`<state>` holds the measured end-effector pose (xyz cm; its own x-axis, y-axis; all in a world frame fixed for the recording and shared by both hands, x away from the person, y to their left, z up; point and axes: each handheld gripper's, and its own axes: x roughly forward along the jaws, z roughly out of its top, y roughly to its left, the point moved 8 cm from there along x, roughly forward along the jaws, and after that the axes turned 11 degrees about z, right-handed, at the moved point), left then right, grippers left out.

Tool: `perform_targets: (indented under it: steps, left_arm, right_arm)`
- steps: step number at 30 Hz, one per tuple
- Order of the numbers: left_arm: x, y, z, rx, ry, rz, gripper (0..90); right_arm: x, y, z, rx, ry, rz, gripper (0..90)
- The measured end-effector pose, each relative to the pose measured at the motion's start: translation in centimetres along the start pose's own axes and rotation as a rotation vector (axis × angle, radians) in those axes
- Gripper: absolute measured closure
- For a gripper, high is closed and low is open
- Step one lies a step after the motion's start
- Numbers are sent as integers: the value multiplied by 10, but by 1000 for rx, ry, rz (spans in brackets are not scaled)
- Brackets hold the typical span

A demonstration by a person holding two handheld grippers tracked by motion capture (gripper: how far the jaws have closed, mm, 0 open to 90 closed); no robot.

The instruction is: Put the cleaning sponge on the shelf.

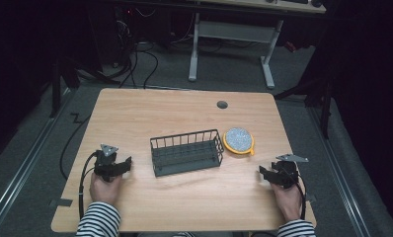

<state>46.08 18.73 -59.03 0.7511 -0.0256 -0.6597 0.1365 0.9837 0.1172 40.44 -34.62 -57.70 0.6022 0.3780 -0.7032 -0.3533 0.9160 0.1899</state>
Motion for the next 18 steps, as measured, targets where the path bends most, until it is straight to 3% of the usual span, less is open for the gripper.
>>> perform_targets:
  steps: [3, 9, 18]
  left_arm:
    - [0, 0, 0, 1, 2, -3, 303]
    - [0, 0, 0, -1, 1, -2, 301]
    - [0, 0, 0, 0, 2, -3, 300]
  right_arm:
    - [-3, 1, 6, 9, -8, 11, 423]
    - [-8, 5, 36, 15, -42, 56, 424]
    - [2, 9, 60, -2, -22, 73, 438]
